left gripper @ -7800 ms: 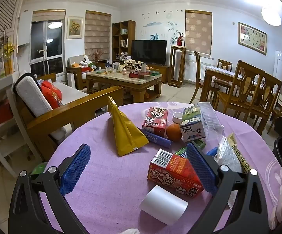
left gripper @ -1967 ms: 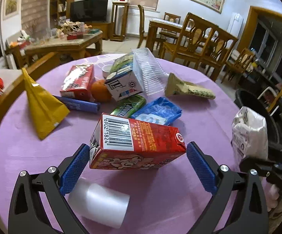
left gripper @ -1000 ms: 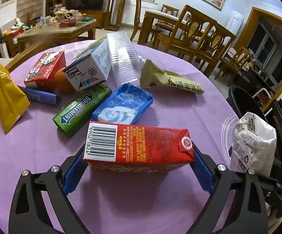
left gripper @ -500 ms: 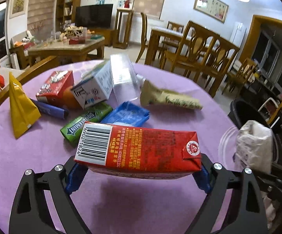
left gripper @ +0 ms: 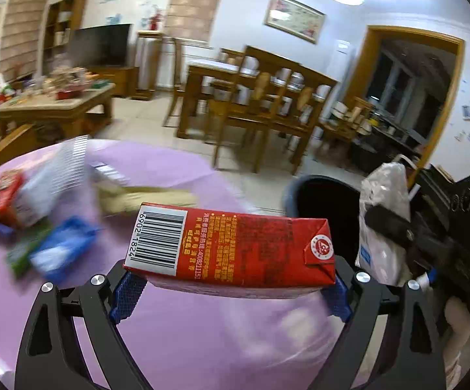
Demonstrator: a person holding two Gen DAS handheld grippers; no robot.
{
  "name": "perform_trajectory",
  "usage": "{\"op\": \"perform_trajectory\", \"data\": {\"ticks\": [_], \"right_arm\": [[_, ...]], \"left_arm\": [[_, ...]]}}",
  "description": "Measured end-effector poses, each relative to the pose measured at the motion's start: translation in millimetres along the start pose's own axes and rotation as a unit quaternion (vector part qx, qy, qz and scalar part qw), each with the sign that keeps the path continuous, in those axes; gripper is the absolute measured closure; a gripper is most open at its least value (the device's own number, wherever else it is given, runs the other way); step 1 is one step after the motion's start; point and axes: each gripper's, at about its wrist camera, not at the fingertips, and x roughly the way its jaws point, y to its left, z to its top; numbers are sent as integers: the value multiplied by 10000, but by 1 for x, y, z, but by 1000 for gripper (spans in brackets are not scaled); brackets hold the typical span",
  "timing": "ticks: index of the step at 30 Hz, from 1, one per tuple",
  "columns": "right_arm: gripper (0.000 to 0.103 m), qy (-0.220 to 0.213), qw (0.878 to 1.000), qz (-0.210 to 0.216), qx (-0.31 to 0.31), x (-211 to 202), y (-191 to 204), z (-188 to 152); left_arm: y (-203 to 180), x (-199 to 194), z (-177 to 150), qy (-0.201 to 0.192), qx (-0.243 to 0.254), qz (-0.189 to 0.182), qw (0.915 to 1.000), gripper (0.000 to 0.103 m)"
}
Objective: Collect trash
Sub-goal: 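Carry both items over the black bin and open both tools to drop them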
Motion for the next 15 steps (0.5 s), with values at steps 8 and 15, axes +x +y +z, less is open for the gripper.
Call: {"op": "perform_trajectory", "data": {"ticks": [8, 15], "right_arm": [[40, -272, 9877, -1493, 376, -48, -102, 15], [40, 260, 9840, -1738, 275, -37, -144, 15]], "left_arm": [[-93, 82, 10, 566, 724, -692, 9934, 14], [-143, 150, 4, 1390, 1423, -690, 9776, 14]]}}
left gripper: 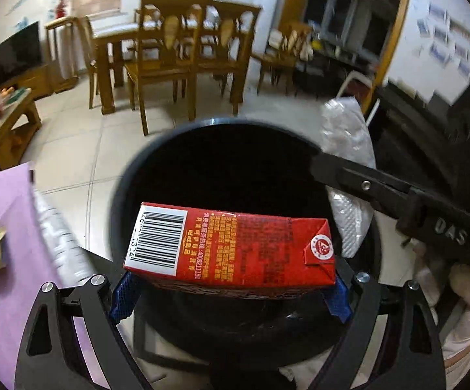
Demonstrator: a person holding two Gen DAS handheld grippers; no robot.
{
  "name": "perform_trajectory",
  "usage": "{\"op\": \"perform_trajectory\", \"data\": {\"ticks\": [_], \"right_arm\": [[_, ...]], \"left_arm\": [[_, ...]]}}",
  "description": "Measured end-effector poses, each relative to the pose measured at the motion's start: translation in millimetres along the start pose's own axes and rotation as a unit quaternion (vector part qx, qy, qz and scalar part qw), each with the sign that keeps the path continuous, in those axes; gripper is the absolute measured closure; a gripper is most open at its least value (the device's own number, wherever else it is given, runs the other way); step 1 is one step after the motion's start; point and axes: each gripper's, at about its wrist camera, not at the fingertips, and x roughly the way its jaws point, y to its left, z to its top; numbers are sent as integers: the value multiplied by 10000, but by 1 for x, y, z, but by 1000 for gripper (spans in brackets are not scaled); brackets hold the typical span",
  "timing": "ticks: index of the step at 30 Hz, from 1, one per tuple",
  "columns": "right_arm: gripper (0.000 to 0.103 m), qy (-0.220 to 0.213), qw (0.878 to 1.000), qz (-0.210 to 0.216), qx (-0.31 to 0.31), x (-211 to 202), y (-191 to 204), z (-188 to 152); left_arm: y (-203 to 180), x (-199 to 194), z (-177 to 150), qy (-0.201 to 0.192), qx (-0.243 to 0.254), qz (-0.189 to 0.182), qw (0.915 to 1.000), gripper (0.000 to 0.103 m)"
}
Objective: Collect trash
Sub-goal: 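Carry both items over the black bin and open both tools to drop them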
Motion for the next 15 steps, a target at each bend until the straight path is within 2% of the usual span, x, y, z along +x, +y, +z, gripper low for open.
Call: {"op": "perform_trajectory", "data": {"ticks": [4, 6, 10, 15], "right_arm": [[40, 229, 9987, -362, -272, 25, 3, -2], [40, 339, 9980, -422, -325, 35, 3, -7], [40, 452, 9972, -476, -348, 51, 6, -8], [31, 450, 9971, -503, -348, 52, 8, -9]], "left_arm": [[-10, 19, -6, 357, 161, 144, 9991, 14], [-7, 29, -9, 538, 160, 176, 9983, 14], [-12, 35, -7, 659, 310, 311, 9969, 14], [-19, 41, -4, 794, 455, 459, 9947, 13]]}}
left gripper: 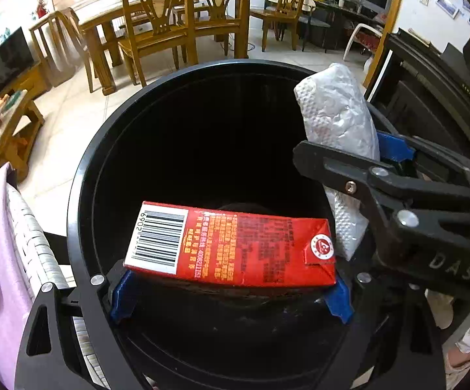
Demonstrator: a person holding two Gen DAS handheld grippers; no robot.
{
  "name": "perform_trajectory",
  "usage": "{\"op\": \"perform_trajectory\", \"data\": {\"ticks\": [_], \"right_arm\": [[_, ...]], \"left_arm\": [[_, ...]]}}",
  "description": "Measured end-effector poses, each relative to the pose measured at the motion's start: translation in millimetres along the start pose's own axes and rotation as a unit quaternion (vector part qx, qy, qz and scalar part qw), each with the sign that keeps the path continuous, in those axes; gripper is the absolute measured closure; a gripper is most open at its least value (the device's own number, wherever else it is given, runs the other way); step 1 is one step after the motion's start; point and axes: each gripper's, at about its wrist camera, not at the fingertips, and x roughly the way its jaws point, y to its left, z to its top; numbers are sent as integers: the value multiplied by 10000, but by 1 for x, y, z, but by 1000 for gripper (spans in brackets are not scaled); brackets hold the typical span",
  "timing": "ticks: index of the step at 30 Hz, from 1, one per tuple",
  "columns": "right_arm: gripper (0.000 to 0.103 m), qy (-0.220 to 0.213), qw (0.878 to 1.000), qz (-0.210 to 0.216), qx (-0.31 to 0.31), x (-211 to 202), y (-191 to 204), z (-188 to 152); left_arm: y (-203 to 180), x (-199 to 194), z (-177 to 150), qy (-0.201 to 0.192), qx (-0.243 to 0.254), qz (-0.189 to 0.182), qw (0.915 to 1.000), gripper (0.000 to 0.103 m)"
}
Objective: Collect trash
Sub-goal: 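Carry both items over the black bin and open both tools to drop them, then grasp the yellow snack bag with the left tool while the right grasps the beige packet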
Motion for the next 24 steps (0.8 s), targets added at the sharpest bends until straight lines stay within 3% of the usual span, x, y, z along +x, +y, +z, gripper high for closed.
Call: {"op": "perform_trajectory", "data": {"ticks": [7, 16, 24], "right_arm": [[28, -203, 9998, -5, 6, -15, 2, -1], [10, -565, 9983, -20, 117, -36, 5, -2], [5, -702, 9965, 431, 170, -53, 34, -4]], "left_arm": [[3, -10, -1, -83, -22, 31, 10000, 8], [13, -46, -24, -440, -39, 45, 9990, 5], [53, -104, -65, -1047, -454, 127, 9934, 5]]}}
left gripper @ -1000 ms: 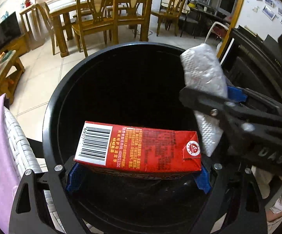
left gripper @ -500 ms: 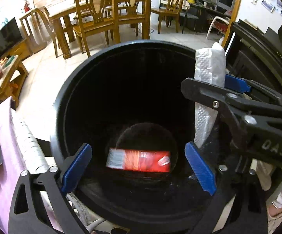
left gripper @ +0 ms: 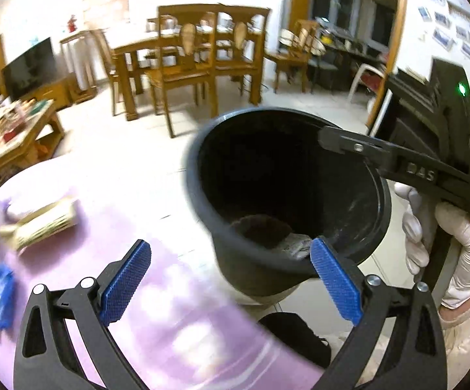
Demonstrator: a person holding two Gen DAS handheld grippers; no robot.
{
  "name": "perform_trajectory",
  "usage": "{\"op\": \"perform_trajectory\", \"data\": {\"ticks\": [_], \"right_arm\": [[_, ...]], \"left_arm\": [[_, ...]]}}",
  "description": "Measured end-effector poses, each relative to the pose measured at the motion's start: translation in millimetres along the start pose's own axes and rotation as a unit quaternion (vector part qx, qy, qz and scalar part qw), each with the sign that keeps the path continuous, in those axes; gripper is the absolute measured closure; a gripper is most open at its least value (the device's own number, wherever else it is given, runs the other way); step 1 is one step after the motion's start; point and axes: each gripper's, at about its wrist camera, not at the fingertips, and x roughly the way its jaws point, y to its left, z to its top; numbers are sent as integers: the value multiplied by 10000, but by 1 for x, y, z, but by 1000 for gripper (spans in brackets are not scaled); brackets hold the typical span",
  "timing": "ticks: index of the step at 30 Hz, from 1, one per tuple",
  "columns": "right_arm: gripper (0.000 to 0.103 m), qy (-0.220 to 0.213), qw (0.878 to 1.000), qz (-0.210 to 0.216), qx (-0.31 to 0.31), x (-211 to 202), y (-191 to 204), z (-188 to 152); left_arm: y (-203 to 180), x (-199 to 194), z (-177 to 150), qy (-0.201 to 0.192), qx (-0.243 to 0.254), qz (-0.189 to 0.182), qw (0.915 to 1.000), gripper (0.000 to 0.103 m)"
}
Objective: Collect trash
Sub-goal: 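Grasp the yellow snack bag with the left tool while the right grasps the beige packet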
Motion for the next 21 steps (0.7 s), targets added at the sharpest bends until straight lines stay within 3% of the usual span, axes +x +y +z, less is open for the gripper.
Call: {"op": "perform_trajectory", "data": {"ticks": [5, 9, 12, 17, 19, 21], "right_arm": [[5, 93, 9972, 452, -584, 2, 60, -6], [5, 230, 9875, 767, -1359, 14, 123, -15], [5, 310, 9745, 976, -1998, 25, 173, -21], [7, 437, 9378, 1071, -3275, 53, 248, -26], [9, 591, 9205, 1096, -3704, 72, 273, -28], [20, 720, 9078, 1053, -3996, 91, 287, -29]], "left_arm": [[58, -40, -26, -304, -673, 262, 9969, 5], [116, -77, -50, -594, -1429, 545, 9864, 5], [174, -111, -71, -928, -2194, 785, 9680, 5], [267, -152, -110, -1275, -3368, 1359, 9229, 5], [302, -156, -120, -1195, -3661, 1733, 9065, 5], [330, -152, -128, -1054, -3920, 1845, 8951, 5]]}}
